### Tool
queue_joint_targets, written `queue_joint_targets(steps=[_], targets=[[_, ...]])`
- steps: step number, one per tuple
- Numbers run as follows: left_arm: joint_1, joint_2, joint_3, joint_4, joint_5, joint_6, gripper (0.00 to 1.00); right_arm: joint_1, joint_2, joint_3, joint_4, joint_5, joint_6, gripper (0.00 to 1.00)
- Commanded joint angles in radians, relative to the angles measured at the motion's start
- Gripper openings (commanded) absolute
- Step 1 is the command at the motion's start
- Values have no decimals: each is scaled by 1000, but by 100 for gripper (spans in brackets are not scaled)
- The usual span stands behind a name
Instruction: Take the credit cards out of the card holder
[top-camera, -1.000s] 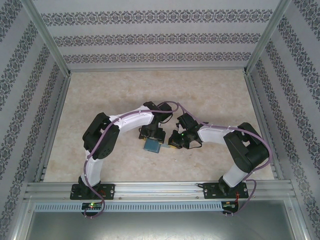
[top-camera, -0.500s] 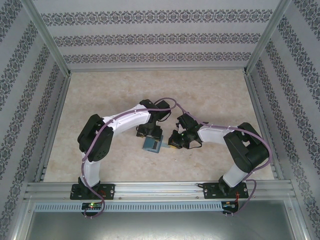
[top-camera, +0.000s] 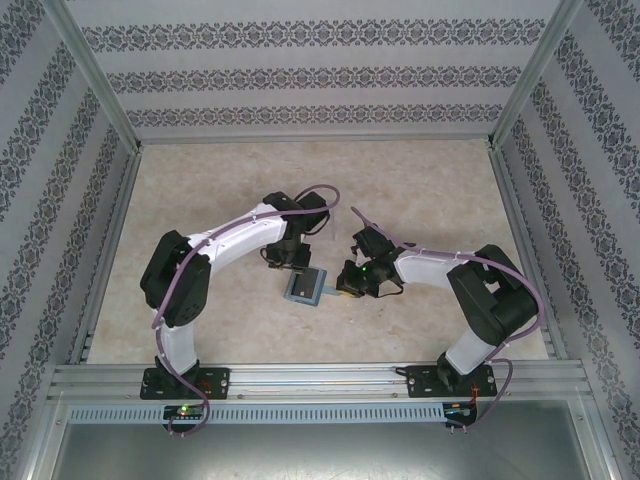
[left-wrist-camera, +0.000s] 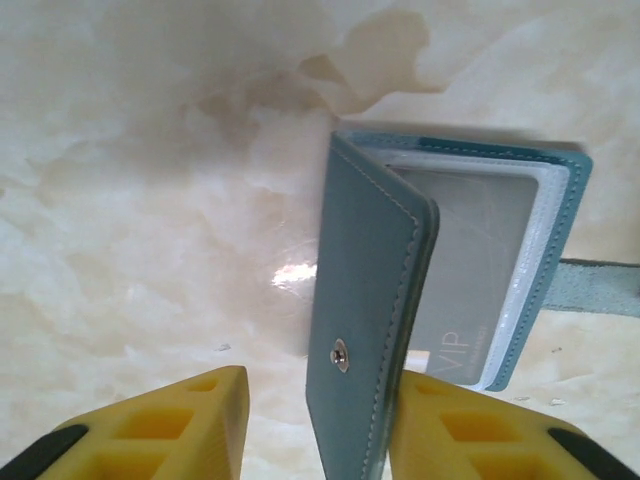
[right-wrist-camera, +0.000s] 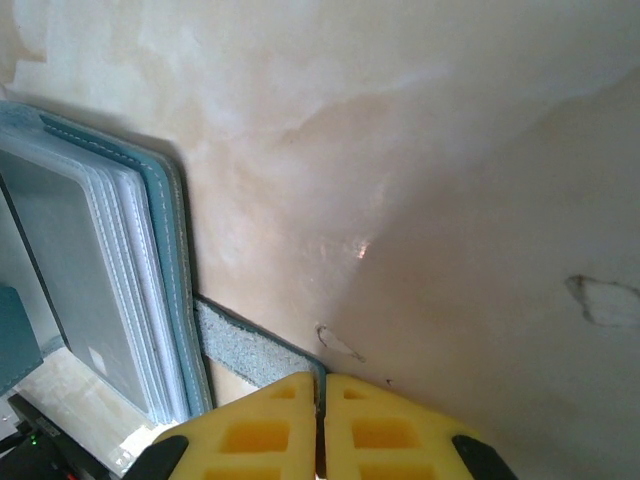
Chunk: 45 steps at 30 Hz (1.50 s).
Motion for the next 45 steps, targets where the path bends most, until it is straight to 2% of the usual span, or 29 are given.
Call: queue_joint_targets(steps=[1,15,21,25,30,36,45], targets=[[27,-37,-37,24,13,19,35,-9,-3,10,-77,69,-20,9],[181,-191,-322,329,244,3,7,-23,-7,99,-190,132,-70,9],[251,-236,-441,492,353,-20,0,-30,26,180,-248,153,-106,8],[293,-248,-519,634,453,-53,0,-47,47,228,-285,174,-132,8],[317,-236,-593,776,522,-85,0,-71,73,268,-331,217,-165,8],[320,-195,-630,840,545,-101,0,-78,90,291,-376,259,-189,10],[321,-173,-622,852,581,-80,0,-67,17,355,-491,345,-218,23]])
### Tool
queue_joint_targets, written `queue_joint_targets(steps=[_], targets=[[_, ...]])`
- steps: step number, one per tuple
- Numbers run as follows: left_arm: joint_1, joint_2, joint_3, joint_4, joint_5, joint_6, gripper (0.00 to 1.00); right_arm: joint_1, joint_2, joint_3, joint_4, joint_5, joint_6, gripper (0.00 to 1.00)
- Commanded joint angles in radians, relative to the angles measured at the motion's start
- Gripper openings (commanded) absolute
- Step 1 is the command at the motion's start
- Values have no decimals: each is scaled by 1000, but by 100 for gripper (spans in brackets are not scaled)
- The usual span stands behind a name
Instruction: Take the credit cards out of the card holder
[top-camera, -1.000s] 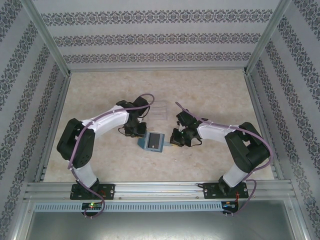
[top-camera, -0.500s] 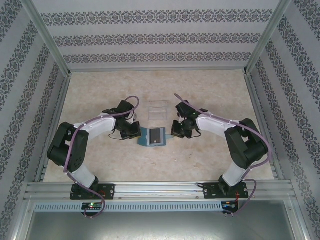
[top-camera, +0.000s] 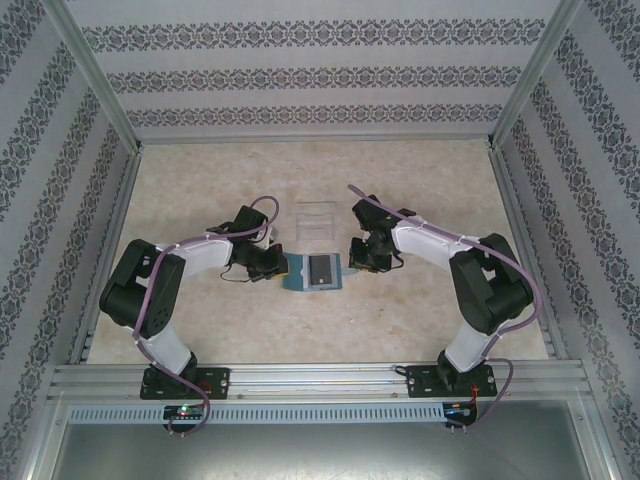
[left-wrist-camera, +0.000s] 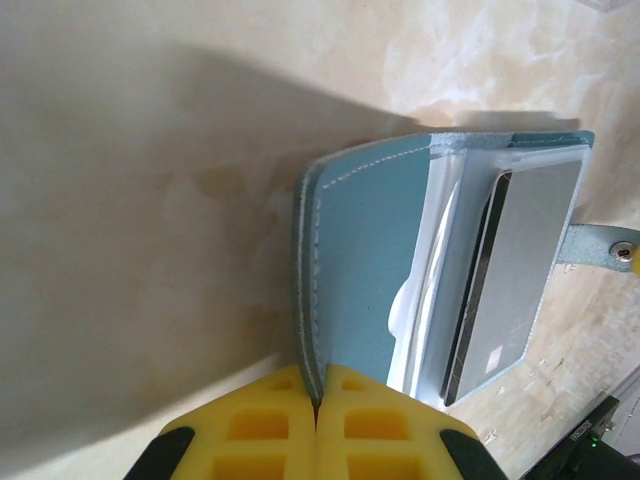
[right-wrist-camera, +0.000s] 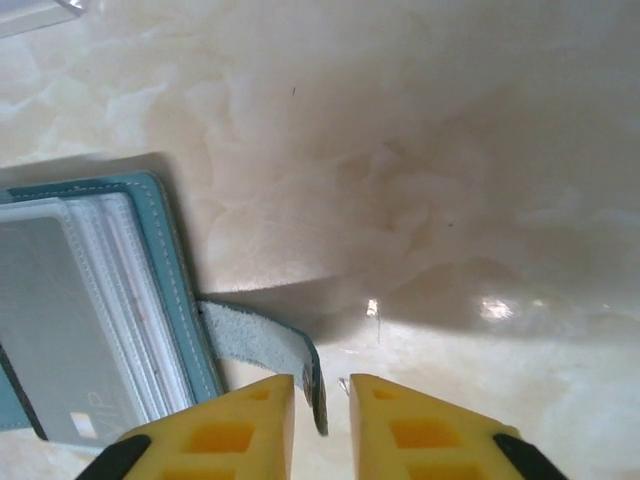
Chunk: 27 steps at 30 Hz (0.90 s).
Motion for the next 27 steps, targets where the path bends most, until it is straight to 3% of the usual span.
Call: queue_joint_targets(steps=[1,9,21,27], targets=[[11,16,5,20,24,13,0,6,-54,45,-78,60,-26,25],[11,7,-6,-1,18,37,0,43,-130,59,-117,115,-50,35],[9,24,20,7,26,35,0,78,-145,39,-43,53,-14,35],[6,18,55,-75,23,43,0,80,-84,73,-30,-5,-12,35]])
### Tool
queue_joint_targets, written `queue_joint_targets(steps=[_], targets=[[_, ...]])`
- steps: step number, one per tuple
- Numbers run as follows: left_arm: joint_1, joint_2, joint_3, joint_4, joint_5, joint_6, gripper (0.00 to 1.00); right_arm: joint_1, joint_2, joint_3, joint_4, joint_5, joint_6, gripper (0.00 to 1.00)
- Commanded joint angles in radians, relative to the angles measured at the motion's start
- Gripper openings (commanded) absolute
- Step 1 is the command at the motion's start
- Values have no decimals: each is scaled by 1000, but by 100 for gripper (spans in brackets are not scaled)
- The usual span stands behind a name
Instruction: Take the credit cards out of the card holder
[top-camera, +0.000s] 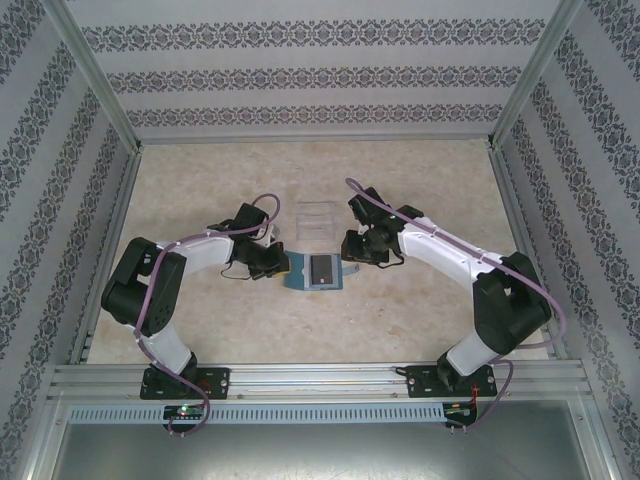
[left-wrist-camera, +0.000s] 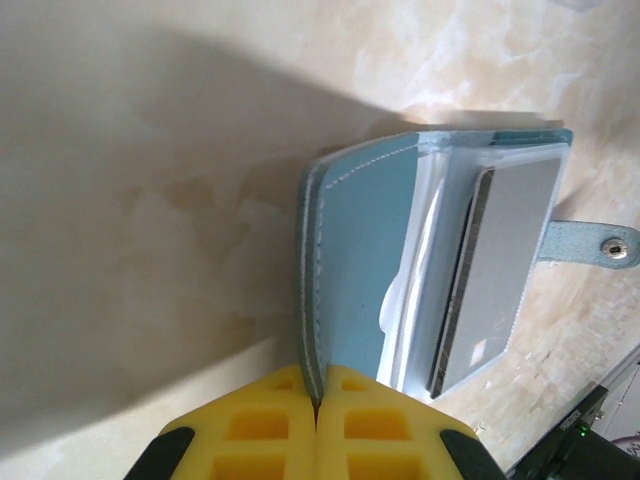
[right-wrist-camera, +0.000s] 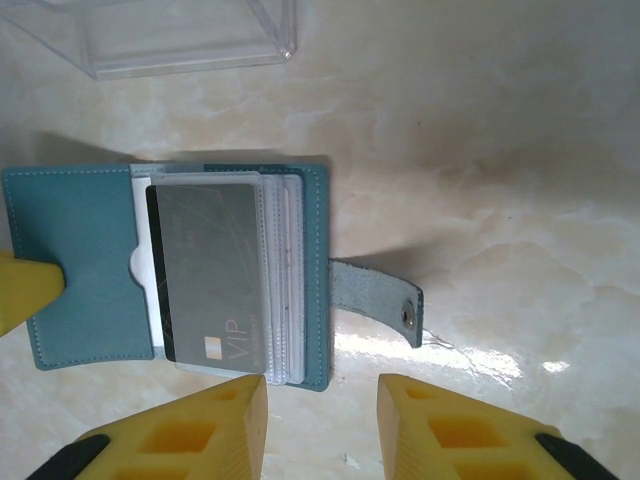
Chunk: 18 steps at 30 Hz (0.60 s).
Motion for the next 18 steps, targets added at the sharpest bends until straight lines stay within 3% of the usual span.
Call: queue_joint_targets(steps=[1,3,7,18], targets=[[3,5,23,-57,1,26,0,13,50,28,17,-52,13,35],[3,1,18,-47,2,17,2,14,81,49,15,-80,7,35],[3,1,21,-30,5,13,14,21,114,58,60,-120,-9,36],[-15,60,202,-385,-203,165,35,38,128,49,28,-71,-25,37]])
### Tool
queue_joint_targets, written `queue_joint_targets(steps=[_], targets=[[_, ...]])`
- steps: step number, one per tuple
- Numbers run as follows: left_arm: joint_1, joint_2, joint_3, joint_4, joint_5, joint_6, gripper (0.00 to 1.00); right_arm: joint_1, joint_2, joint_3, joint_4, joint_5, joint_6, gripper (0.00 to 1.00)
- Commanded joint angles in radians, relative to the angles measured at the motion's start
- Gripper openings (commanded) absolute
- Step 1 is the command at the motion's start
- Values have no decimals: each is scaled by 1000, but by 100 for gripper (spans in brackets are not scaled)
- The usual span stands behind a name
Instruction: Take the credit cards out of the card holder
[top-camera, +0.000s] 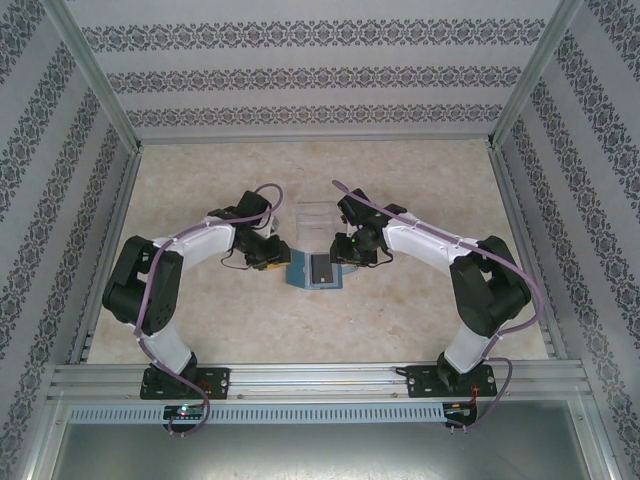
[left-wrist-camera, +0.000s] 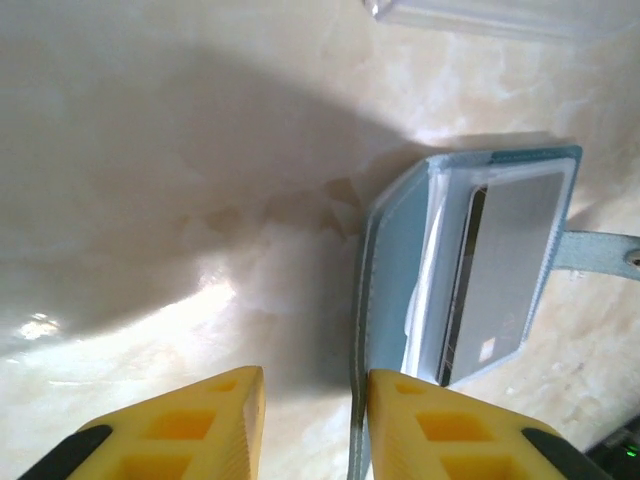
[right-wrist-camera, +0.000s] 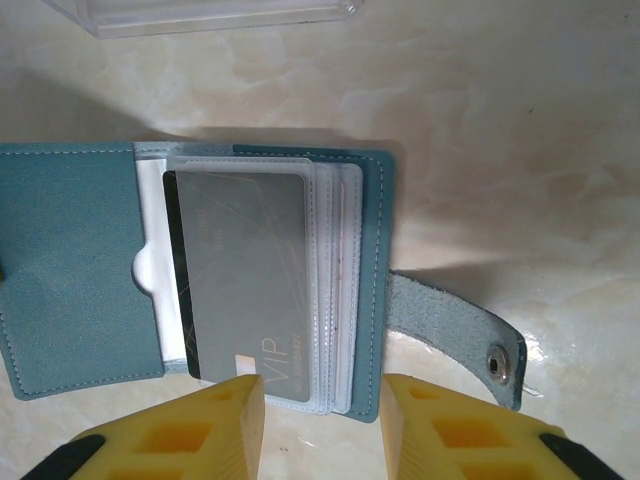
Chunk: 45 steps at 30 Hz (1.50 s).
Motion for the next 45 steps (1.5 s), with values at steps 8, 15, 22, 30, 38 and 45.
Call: queue_joint_targets(steps=[8,15,22,30,38,45], targets=[[-65,125,116,-235,-178,121,42,29,5,5,-34,49,-15,38],[-106,198,202,-361,-359,131,49,36,1,-2,-37,80,-12,38],[-128,254,240,-429,-454,147,52,34,-3,-14,-32,77,1,38],[-130,175,242,-399,-420,124,53,36,-11,-20,19,5,31,38],[-130,63,298,-375,-303,74,51,29,-12,-16,45,-39,43,36],[-130,12,306,-311,-191,15,41,18,-3,-19,58,-55,40,34]])
